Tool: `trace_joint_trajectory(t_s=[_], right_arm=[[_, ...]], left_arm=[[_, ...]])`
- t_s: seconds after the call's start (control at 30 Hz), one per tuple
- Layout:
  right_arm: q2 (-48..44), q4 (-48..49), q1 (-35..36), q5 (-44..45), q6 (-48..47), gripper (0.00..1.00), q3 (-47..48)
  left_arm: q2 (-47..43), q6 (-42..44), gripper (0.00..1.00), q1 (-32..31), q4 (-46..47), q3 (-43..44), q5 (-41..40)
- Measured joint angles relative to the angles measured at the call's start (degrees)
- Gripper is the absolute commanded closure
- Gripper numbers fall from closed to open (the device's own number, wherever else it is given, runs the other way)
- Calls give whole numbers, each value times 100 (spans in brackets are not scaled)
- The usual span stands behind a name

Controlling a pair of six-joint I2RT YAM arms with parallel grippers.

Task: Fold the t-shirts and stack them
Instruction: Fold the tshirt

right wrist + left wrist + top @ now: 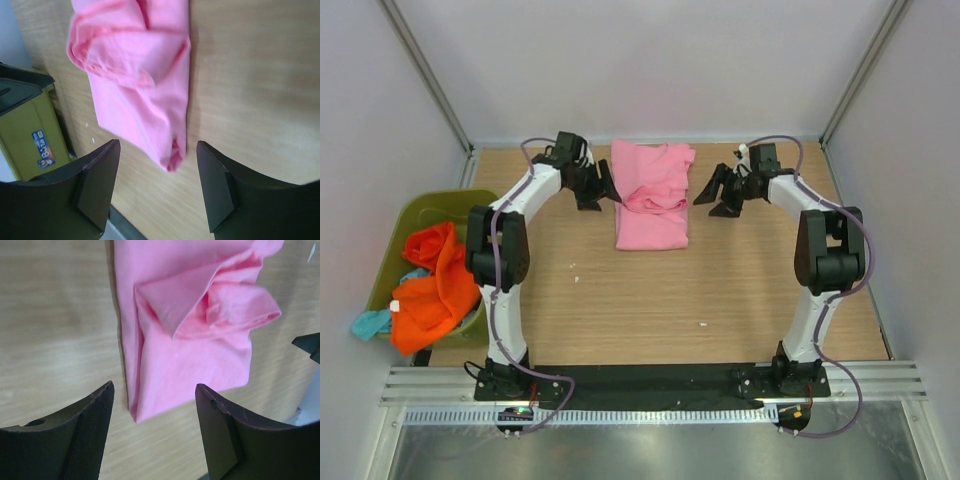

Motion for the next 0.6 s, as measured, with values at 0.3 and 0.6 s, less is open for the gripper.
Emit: trace_joint_trajectory(t_s=[0.3,0.6], right_arm=[[-455,-39,74,-474,343,34,-1777],[-415,295,256,-649,603,35,-1853]], left_arm=[[-216,-496,34,-37,-55,-1530,651],[-39,-885,34,-225,166,-1580,942]])
